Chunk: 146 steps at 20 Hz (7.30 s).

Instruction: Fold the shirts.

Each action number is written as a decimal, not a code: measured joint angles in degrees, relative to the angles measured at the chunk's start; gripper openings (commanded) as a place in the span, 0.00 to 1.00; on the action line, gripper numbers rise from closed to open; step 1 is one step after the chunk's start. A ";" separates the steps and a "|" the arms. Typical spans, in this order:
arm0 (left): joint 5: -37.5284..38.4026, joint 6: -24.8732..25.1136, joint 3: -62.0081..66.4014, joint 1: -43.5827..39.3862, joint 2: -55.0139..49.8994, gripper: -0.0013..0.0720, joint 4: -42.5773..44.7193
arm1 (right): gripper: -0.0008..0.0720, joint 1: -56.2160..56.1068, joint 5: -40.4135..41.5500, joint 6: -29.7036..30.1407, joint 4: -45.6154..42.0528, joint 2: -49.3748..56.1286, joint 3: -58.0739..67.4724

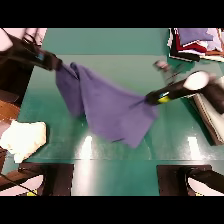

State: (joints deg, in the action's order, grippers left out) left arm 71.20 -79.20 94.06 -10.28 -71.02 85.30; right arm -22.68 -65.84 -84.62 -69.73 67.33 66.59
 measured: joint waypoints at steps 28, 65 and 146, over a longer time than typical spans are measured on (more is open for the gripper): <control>-2.82 4.13 17.11 -0.04 19.28 0.05 -1.27 | 0.03 25.49 -27.87 -3.52 -8.87 -10.03 37.35; -4.26 3.10 -38.97 18.75 -6.23 0.67 -31.01 | 0.57 22.62 -10.45 7.96 14.93 -3.89 -2.93; -2.99 2.56 -0.44 8.22 -13.18 0.05 -26.67 | 0.03 29.59 -18.56 -1.40 6.43 17.97 27.80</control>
State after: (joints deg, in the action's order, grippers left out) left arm 68.20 -76.64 93.62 -2.07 -84.20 58.63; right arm 6.92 -84.40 -86.02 -63.31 85.30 94.39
